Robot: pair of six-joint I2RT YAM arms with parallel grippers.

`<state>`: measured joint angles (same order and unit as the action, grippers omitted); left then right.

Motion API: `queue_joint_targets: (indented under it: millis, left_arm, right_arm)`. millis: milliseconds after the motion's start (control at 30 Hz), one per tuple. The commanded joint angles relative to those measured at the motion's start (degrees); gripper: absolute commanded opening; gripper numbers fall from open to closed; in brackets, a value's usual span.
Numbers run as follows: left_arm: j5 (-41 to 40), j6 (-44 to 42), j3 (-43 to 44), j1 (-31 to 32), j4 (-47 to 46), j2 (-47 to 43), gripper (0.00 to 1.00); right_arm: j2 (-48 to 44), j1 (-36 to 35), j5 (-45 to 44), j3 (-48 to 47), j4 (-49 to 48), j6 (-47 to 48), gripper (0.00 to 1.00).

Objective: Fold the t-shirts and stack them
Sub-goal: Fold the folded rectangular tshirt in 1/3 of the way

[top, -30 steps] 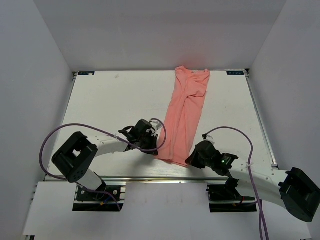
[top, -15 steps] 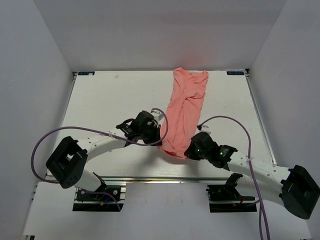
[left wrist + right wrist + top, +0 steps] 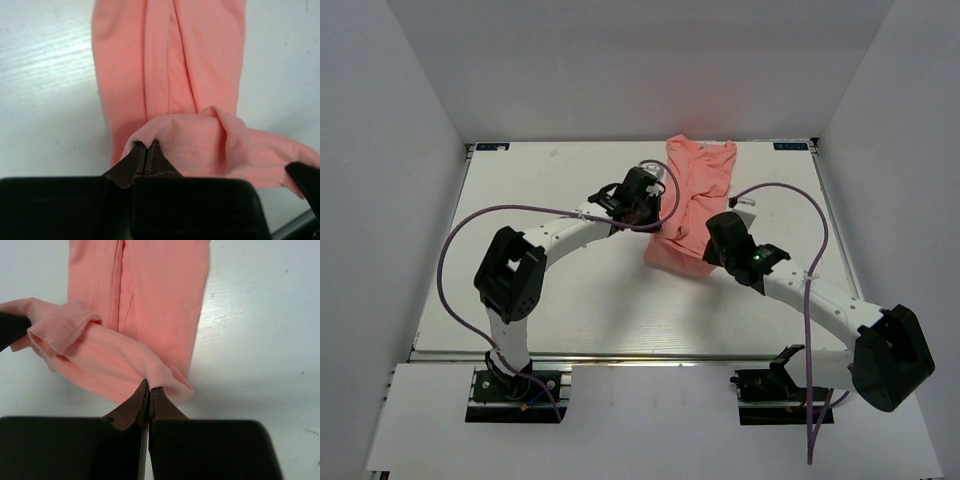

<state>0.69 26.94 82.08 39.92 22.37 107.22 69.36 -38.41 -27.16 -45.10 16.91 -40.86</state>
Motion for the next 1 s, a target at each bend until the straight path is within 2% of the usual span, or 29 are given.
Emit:
queue_joint_targets:
  millis: [0,167,367,500,733,967]
  left_arm:
    - [-3.1,-0.6,5.9,-2.0,2.9,2.2,0.0]
    - [-0.9,-4.9,10.7,-3.7,0.0,5.7,0.0]
    - [1.2,-7.8,12.8,-4.2,-2.3,7.6,0.0]
    - [1.9,-7.8,13.9,-4.8,-5.7,9.5,0.0]
    - [2.4,-7.7,19.0,-5.3,-5.7,15.2,0.0]
    - [2.4,-4.9,26.5,-6.4,-2.9,21.1,0.0]
  right_arm:
    - [3.2,4.3,-1.9,-4.2,-2.4,6.3,0.0]
    - [7.0,9.0,5.3,-5.3,-10.0,9.8,0.0]
    - [11.7,12.6,9.8,-9.7,-12.1,13.0,0.0]
    - [15.4,15.4,14.4,-12.1,-12.7,13.2,0.0]
    - [19.4,18.6,17.2,-13.9,-15.3,13.2,0.0]
    - [28.2,21.4,22.7,-18.4,-16.3,11.2,0.0]
